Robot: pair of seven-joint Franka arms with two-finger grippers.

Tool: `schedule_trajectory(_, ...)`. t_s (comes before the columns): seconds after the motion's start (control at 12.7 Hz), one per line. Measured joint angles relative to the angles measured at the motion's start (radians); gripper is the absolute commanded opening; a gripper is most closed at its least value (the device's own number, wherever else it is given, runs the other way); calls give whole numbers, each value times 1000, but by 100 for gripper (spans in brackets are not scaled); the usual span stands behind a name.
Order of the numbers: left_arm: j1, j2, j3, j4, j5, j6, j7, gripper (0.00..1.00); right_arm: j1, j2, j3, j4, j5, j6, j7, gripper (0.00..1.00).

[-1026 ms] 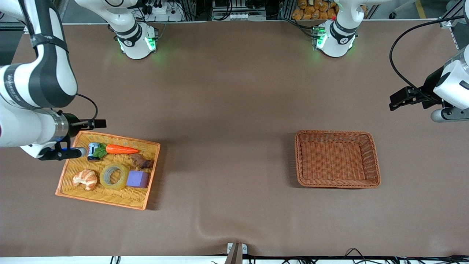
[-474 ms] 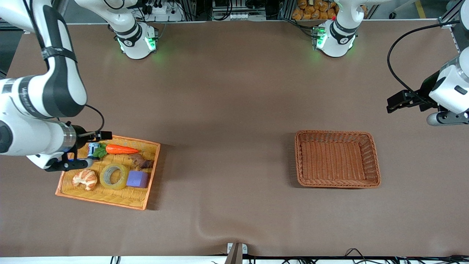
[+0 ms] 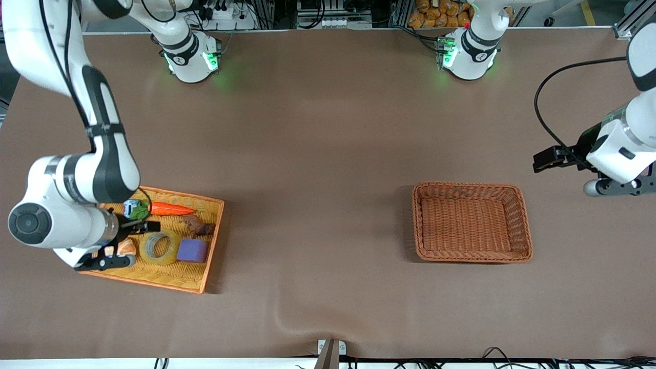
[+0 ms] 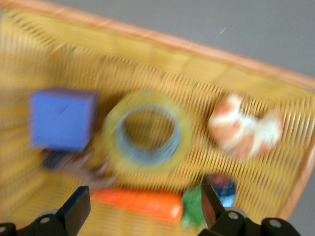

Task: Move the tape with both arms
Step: 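Lower the right gripper and grasp the yellow tape roll by its rim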

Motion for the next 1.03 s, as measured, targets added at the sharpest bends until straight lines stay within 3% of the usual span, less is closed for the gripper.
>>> schedule_trajectory(0.47, -1, 81, 0, 0, 0, 45, 0, 100, -23, 100, 9, 1, 2, 185, -41, 100)
schedule_trajectory(1.03, -5, 165, 0, 0, 0, 84, 0, 100, -26, 141, 10, 3, 5, 203, -78, 100)
